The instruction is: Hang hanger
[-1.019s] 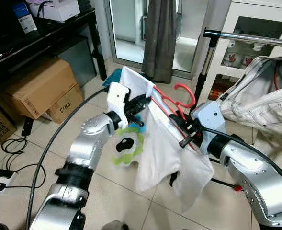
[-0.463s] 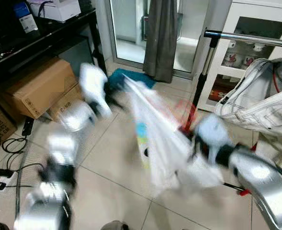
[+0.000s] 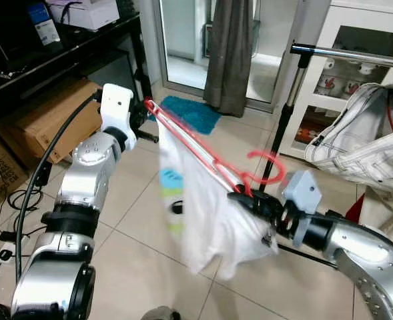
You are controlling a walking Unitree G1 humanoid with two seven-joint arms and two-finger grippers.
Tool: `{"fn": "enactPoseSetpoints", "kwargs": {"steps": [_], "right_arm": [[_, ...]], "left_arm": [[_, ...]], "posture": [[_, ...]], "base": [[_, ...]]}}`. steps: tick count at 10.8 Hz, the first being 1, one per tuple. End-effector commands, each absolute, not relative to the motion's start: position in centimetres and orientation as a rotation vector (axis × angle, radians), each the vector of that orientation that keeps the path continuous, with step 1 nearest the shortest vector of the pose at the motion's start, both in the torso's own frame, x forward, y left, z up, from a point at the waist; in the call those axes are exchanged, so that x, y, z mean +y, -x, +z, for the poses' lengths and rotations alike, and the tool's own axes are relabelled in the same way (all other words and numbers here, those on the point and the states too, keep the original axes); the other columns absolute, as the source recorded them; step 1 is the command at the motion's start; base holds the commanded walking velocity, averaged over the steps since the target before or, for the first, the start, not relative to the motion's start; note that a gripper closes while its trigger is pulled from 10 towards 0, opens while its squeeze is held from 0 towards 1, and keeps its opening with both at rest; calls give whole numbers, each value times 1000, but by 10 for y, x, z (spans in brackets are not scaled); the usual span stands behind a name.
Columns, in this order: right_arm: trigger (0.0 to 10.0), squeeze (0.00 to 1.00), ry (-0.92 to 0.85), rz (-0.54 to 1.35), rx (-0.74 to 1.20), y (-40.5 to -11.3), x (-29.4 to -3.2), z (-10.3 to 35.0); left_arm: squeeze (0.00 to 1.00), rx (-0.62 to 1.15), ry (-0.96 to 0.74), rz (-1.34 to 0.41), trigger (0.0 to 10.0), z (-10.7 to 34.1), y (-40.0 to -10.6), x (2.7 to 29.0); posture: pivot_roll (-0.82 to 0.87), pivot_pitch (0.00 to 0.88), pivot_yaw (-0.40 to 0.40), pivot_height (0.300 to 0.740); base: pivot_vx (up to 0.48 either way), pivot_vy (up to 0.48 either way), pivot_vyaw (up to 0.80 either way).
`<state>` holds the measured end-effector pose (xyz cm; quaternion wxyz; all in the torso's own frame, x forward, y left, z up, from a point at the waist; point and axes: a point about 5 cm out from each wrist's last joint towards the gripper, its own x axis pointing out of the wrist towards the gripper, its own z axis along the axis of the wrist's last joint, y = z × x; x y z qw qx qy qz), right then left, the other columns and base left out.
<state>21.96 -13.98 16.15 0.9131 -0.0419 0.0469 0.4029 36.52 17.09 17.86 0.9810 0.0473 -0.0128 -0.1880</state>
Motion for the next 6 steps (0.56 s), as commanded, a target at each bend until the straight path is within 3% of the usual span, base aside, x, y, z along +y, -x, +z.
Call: {"fn": "enactPoseSetpoints", "kwargs": {"steps": [1,3,4,6], "right_arm": [[0,0,55,719,104,-228,-148,160],[0,0,-108,334,75,-257,-161,158],[0,0,-154,183,90,-265,-172,152],[0,0,-173,5,105,-268,-190,141]], "left_arm": [[0,-2,-82,-495,0,172,-358,157],[0,56,-59,-974,0,156,-309,106],[0,87,-67,-1099,0,152,-292,97],[0,113,-65,-1070,0,147,-284,104]], "posture": [[-77,0,88,740],[-67,0,79,740],[-64,0,75,740],[-57,0,66,740]], "base": [[0,0,0],[0,0,0],[0,0,0],[0,0,0]]}}
